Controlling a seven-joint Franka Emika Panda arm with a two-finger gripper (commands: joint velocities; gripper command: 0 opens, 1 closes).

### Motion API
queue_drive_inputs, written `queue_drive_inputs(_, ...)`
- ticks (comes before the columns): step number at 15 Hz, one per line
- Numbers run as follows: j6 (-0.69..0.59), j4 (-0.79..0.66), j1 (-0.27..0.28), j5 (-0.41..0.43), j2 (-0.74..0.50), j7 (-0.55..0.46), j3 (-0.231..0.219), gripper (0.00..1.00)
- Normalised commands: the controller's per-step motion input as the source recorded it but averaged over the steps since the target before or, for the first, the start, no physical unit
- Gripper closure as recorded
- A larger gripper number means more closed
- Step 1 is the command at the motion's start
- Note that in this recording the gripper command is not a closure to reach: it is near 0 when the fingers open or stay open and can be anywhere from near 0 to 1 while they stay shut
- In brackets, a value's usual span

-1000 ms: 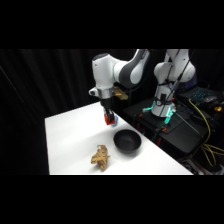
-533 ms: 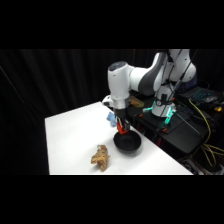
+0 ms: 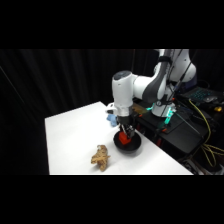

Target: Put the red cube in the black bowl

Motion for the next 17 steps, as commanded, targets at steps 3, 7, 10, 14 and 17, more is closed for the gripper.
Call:
queue_drive_inputs(3, 0.01, 0.09, -0.066, 0.191, 0.06, -0.30, 0.067, 0.00)
queue_drive_inputs(7, -0.37, 0.08, -0.026, 0.009, -0.24, -0.10, 0.000, 0.00)
queue_drive_inputs(10, -0.69, 0.14, -0.007, -0.059, -0.45, 0.00, -0.024, 0.00)
queue_drive_inputs(14, -0.64, 0.20, 0.002, -0.008, -0.43, 0.01, 0.011, 0.00)
queue_drive_inputs(17, -0.47, 0.19, 0.011, -0.017, -0.35, 0.08, 0.024, 0.00)
